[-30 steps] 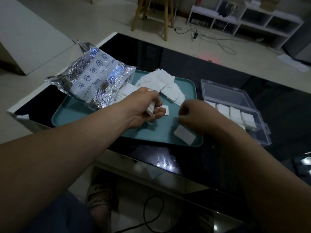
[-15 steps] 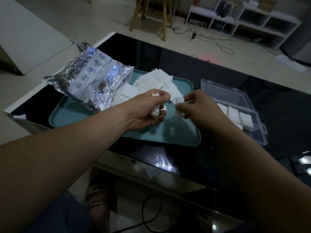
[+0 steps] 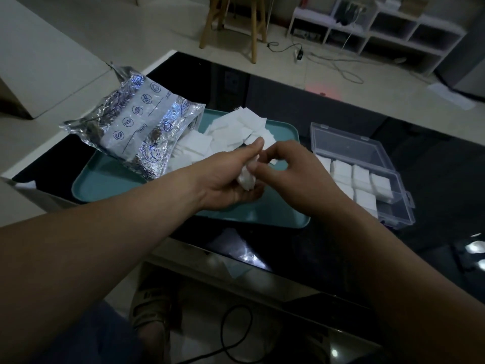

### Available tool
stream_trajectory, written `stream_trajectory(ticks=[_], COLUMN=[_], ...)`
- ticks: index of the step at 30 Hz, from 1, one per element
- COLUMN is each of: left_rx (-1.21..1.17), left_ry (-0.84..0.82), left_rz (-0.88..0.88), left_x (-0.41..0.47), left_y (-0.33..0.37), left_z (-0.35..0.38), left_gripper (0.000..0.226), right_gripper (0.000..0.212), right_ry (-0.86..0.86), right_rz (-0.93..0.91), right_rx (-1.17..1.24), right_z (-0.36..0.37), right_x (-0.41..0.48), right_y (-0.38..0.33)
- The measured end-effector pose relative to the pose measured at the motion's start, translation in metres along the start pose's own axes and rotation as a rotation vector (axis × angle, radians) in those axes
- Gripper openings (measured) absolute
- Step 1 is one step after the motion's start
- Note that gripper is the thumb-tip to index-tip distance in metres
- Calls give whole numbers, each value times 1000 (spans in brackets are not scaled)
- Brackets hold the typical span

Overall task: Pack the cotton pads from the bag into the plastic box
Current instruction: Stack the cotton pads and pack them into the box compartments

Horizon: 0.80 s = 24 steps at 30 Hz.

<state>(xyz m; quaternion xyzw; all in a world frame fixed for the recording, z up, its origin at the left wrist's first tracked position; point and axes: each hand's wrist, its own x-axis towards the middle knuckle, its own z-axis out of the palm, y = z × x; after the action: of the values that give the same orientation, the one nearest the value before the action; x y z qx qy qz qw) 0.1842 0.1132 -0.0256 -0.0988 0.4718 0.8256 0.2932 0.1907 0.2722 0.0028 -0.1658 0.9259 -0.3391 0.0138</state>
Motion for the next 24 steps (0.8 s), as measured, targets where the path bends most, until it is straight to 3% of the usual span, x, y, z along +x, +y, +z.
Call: stream_trajectory(ticks=[4, 9, 12, 14, 19, 24], left_rx=[-13, -71, -72, -78, -62, -37], left_ry=[-83, -221, -257, -257, -277, -242], left_rz=[-44, -21, 21, 8, -11, -17], left_x=[1, -4, -4, -3, -7, -3], left_y=[0, 1, -2, -4, -4, -4], left_z=[-2, -6, -9, -8, -4, -4], left_gripper=[36, 42, 55, 54, 19, 40], right_gripper=[41, 37, 36, 38, 40, 44], right_ry=[-183, -178, -213, -230, -201, -205], right_rz=[-49, -45, -53, -49, -35, -67], right_rx=[81, 194, 142, 127, 142, 173], right_z=[2, -5, -14, -16, -18, -12], right_x=[-6, -5, -6, -7, -11, -16], right_y=[-5, -1, 6, 9, 6, 0])
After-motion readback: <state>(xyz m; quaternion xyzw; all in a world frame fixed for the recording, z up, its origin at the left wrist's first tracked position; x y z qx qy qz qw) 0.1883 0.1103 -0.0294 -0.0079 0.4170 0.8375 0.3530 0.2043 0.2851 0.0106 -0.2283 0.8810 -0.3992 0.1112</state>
